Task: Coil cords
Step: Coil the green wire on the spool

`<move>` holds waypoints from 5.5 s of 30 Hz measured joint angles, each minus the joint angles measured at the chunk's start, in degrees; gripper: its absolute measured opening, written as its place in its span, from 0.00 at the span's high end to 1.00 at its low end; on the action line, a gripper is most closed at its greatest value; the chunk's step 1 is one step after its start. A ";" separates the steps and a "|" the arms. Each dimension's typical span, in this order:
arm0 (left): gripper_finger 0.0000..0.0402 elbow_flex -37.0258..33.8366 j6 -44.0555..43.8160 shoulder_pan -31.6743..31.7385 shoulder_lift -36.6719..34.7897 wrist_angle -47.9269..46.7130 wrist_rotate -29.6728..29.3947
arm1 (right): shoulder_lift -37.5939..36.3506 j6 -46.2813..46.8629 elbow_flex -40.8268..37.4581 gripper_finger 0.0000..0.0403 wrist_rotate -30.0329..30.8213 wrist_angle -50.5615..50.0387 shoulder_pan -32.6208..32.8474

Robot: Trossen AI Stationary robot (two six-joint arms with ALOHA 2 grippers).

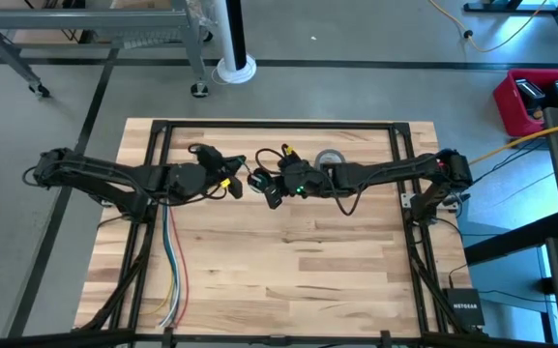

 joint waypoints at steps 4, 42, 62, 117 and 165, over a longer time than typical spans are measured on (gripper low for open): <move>1.00 0.03 -1.12 -0.39 0.76 3.09 2.42 | 0.02 -0.15 -0.13 0.99 -0.32 3.16 -0.33; 1.00 0.07 5.99 -1.86 1.43 9.47 2.39 | 0.07 0.70 -0.13 0.99 -6.02 8.64 -2.16; 0.77 0.07 8.92 -0.52 1.43 9.21 19.29 | 0.07 -0.17 -0.13 0.99 -6.46 10.65 -2.10; 0.61 -0.04 -14.77 -2.40 2.08 -6.31 31.94 | 0.00 -6.10 2.37 0.99 -2.00 17.91 -2.58; 0.61 0.04 8.27 -12.28 11.79 25.36 -17.91 | 0.02 -6.05 2.28 0.99 4.97 27.91 -2.54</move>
